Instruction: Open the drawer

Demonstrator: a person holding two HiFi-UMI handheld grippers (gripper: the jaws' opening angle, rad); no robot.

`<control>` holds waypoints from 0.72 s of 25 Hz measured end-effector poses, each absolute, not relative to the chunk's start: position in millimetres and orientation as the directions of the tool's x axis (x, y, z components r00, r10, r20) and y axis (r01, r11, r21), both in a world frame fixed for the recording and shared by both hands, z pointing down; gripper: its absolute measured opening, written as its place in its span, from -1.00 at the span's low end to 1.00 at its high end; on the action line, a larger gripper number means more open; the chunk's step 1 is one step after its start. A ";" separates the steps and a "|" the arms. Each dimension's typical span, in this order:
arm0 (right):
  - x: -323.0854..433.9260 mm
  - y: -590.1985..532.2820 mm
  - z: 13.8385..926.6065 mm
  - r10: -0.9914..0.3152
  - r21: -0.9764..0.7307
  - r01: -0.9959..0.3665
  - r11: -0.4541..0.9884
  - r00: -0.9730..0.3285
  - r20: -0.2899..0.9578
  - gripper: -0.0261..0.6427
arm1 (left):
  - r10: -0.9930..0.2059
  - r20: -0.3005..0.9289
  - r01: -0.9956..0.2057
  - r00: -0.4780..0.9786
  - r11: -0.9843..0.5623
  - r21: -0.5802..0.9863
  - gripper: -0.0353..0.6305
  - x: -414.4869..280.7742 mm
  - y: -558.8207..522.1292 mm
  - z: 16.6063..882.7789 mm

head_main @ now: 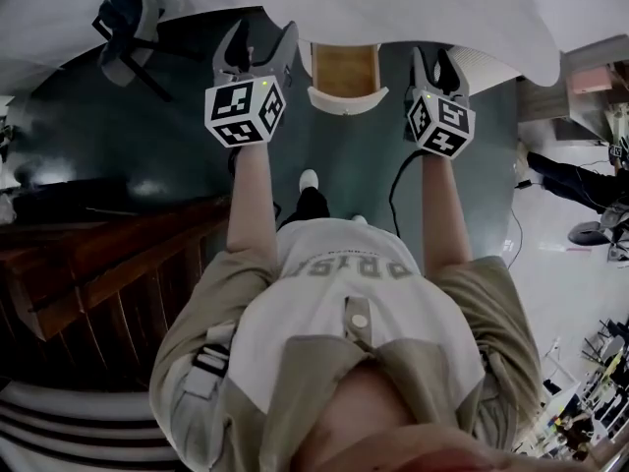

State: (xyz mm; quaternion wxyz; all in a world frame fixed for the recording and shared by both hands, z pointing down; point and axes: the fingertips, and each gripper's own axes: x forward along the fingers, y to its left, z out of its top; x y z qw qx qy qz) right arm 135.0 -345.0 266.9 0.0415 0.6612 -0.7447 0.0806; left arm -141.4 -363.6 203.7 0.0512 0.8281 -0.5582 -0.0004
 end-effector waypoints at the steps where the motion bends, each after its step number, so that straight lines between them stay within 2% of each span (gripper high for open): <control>1: 135.6 -345.7 260.9 -0.979 -0.059 -0.992 0.112 -0.120 0.164 -0.33 | -0.922 0.056 -0.922 0.384 -0.379 0.083 0.09 -137.9 -364.2 200.7; 10: 128.0 -353.5 185.0 -0.985 -0.014 -0.989 0.150 -0.150 0.078 -0.33 | -0.913 0.000 -0.911 0.408 -0.407 0.068 0.09 -133.2 -369.5 162.4; 13: 128.2 -353.9 174.4 -0.988 -0.017 -0.989 0.145 -0.145 0.057 -0.55 | -0.915 -0.011 -0.913 0.403 -0.403 0.055 0.00 -135.7 -369.5 156.8; 14: 128.5 -353.4 173.1 -0.989 -0.014 -0.990 0.140 -0.140 0.053 -0.66 | -0.917 -0.019 -0.916 0.398 -0.399 0.051 -0.08 -137.2 -368.8 155.3; 16: 128.6 -351.5 172.1 -0.990 -0.002 -0.991 0.132 -0.132 0.048 -0.91 | -0.925 -0.041 -0.924 0.379 -0.380 0.041 -0.39 -141.2 -365.9 151.9; 18: 127.2 -349.7 172.0 -0.990 0.006 -0.990 0.137 -0.137 0.045 -0.91 | -0.932 -0.060 -0.932 0.359 -0.361 0.034 -0.62 -143.8 -363.9 150.1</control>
